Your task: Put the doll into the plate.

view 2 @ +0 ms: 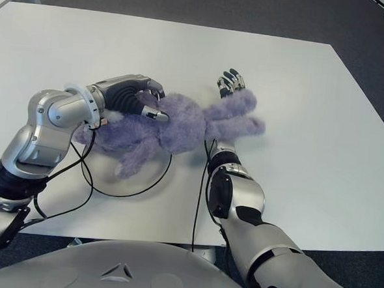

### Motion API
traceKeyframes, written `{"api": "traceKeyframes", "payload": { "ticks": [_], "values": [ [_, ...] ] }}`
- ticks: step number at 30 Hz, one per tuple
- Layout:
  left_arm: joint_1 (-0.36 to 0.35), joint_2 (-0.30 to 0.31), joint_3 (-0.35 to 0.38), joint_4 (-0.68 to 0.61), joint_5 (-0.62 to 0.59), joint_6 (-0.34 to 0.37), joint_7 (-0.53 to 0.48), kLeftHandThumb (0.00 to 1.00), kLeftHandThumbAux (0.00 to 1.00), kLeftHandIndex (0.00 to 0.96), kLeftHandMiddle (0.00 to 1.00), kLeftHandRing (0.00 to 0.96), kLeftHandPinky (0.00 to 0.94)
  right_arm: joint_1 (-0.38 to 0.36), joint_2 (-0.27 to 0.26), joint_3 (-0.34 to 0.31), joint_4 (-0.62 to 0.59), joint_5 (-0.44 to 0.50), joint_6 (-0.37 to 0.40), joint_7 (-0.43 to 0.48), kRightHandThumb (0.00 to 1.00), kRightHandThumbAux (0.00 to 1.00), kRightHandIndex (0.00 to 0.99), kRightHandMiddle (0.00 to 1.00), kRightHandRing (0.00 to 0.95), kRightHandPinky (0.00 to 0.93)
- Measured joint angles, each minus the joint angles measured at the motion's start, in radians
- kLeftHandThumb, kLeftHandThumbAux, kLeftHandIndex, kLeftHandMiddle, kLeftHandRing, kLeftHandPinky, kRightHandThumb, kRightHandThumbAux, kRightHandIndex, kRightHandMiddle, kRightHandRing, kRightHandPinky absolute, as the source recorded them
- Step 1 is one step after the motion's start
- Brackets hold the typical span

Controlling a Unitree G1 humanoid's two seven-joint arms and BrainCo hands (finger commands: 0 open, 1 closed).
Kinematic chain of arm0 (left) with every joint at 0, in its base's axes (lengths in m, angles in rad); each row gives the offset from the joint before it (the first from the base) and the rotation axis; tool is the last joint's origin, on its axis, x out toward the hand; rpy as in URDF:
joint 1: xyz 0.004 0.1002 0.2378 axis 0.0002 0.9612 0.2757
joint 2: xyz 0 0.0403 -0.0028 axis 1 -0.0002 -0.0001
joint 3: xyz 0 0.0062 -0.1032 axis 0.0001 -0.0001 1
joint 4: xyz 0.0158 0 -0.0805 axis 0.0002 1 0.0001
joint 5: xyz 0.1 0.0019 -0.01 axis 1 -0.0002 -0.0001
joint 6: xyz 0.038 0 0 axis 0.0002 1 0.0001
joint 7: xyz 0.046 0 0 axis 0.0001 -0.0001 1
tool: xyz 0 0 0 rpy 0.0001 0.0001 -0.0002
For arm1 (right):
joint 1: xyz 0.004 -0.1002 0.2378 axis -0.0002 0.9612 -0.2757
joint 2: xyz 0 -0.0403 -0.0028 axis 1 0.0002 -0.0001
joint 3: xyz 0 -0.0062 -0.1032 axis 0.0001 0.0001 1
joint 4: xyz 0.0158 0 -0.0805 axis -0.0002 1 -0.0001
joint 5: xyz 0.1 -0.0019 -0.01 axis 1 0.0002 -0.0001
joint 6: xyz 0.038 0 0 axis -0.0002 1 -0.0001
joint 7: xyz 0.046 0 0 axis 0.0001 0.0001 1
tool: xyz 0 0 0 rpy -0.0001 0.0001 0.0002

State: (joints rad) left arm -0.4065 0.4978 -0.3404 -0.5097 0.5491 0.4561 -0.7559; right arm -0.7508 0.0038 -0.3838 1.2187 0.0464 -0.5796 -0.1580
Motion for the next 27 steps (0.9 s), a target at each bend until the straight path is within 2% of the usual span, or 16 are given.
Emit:
{"api": "traceKeyframes", "payload": {
  "ticks": [4, 6, 10, 13, 19, 27],
  "values": [
    [0.0, 0.002, 0.0, -0.018, 0.003, 0.011, -0.002, 0.0, 0.343, 0.0, 0.318, 0.347, 0.353, 0.0, 0.0, -0.001, 0.0, 0.001, 0.0, 0.002, 0.453, 0.859, 0.203, 0.255, 0.276, 0.288],
    [-0.001, 0.004, 0.0, -0.024, 0.004, 0.016, -0.005, 0.0, 0.363, 0.055, 0.343, 0.37, 0.382, 0.0, 0.0, -0.002, 0.0, 0.001, 0.0, 0.003, 0.474, 0.862, 0.199, 0.258, 0.275, 0.295],
    [-0.001, 0.006, 0.0, -0.026, 0.004, 0.021, -0.006, 0.0, 0.377, 0.076, 0.358, 0.379, 0.385, 0.0, 0.0, -0.007, 0.0, 0.004, 0.002, 0.009, 0.511, 0.858, 0.21, 0.264, 0.279, 0.297],
    [-0.001, 0.006, 0.0, -0.025, 0.004, 0.02, -0.006, 0.0, 0.389, 0.079, 0.352, 0.369, 0.363, 0.0, 0.0, -0.016, 0.0, 0.013, 0.003, 0.022, 0.557, 0.85, 0.221, 0.274, 0.289, 0.314],
    [0.0, 0.007, 0.0, -0.025, 0.021, 0.001, 0.003, 0.0, 0.375, 0.044, 0.251, 0.28, 0.28, -0.001, -0.001, -0.03, 0.0, 0.024, 0.004, 0.042, 0.627, 0.823, 0.253, 0.277, 0.296, 0.324],
    [0.008, -0.004, 0.0, -0.023, 0.054, -0.014, 0.058, 0.0, 0.383, 0.005, 0.184, 0.212, 0.206, -0.002, -0.001, -0.047, -0.001, 0.038, 0.004, 0.055, 0.627, 0.804, 0.272, 0.275, 0.295, 0.342]
  ]
}}
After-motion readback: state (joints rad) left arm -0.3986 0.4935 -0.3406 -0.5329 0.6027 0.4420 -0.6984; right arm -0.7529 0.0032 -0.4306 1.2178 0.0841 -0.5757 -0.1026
